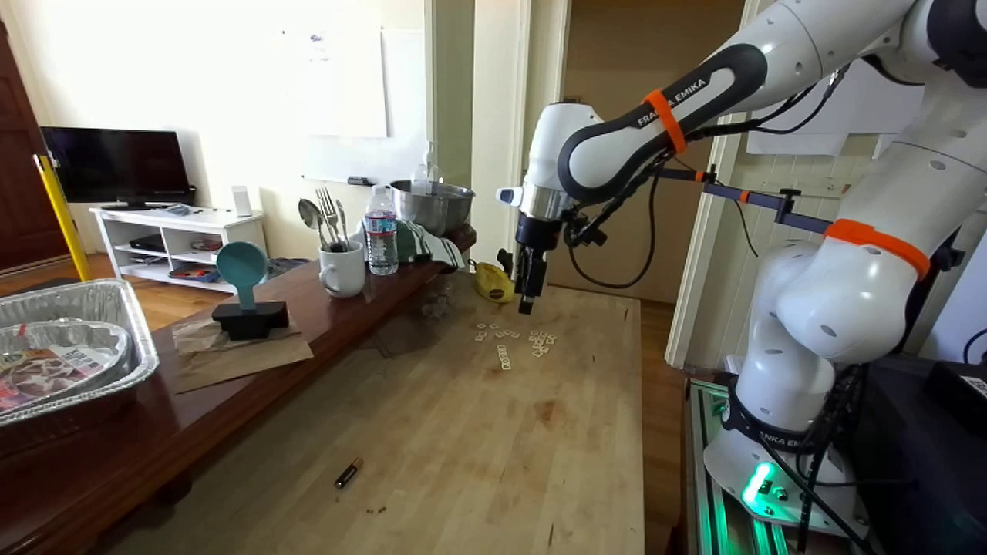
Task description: Remove the letter S from the pile of letters on the left
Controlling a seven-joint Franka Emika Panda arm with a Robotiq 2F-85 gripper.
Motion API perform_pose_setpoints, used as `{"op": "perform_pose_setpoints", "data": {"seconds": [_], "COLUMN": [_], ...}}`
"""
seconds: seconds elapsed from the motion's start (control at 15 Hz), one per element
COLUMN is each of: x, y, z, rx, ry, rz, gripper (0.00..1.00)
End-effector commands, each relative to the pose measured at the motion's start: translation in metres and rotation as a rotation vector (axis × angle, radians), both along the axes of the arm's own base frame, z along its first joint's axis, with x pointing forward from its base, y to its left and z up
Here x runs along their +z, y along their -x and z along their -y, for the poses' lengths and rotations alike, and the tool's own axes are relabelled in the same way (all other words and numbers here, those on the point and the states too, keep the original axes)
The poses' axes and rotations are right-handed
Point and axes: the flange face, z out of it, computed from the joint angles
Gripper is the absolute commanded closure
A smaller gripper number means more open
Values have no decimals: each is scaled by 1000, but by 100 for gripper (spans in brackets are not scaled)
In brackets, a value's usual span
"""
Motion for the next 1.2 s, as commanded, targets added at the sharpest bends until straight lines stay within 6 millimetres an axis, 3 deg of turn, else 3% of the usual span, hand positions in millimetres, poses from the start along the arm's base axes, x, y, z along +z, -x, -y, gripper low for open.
{"op": "perform_pose_setpoints", "data": {"seconds": [0.0, 0.47, 0.6, 1.13], "x": [-28, -67, -77, -105], "y": [-12, -34, -39, -48], "z": [16, 36, 41, 66], "rx": [11, -1, -11, -63], "ry": [7, 35, 43, 64], "rz": [1, 30, 28, 11], "gripper": [34, 89, 100, 100]}}
